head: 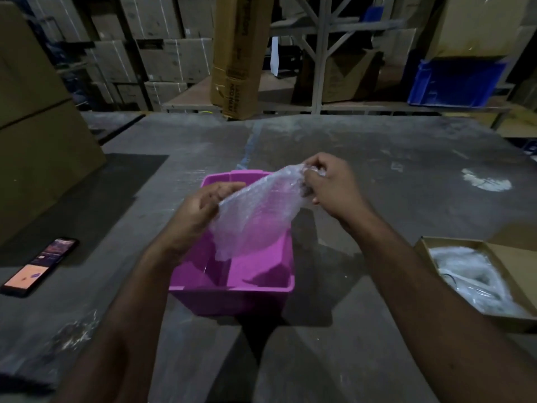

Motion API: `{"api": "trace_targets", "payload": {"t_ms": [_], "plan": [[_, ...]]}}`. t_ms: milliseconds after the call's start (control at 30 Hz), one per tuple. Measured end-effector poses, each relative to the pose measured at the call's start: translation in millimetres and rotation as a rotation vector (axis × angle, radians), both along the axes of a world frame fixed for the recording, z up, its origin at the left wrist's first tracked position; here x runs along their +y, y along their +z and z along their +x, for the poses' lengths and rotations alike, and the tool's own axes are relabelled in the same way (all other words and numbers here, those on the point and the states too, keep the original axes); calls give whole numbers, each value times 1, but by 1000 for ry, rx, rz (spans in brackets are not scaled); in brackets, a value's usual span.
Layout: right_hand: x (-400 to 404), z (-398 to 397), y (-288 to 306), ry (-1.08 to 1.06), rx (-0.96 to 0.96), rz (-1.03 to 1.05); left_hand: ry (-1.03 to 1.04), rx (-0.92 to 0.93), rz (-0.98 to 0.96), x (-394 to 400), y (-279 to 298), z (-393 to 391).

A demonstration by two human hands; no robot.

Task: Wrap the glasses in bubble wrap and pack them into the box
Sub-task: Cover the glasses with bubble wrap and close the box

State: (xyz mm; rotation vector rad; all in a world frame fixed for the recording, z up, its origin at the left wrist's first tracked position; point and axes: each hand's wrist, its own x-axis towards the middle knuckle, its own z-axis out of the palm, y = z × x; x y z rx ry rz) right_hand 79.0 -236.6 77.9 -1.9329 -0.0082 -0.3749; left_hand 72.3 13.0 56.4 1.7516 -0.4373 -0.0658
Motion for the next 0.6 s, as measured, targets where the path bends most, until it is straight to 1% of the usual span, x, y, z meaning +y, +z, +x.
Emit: {"api": "trace_targets", "payload": {"t_ms": [67, 100, 200, 267, 367, 433, 500, 600], "plan": [[-14, -10, 7, -62, -8, 118, -73, 33, -158, -10, 5, -5], [-22, -14, 9, -93, -15, 143, -94, 48, -188, -17, 8, -6], [-47, -28, 11, -167, -20, 189, -131, 18, -133, -42, 10, -7], [-66, -35, 10, -194, -5, 247, -138, 39, -97, -62, 10, -7], [-99, -51, 12, -227, 6, 295, -72, 61, -166, -98, 11, -11], [-117, -68, 11, -175, 41, 356, -38, 70, -161, -116, 10, -12], [-138, -84, 2, -143, 104, 391, -58, 110, -151, -137, 8, -12], [-161, -105, -23, -135, 181, 426, -90, 188, -188, -165, -2, -12]]}}
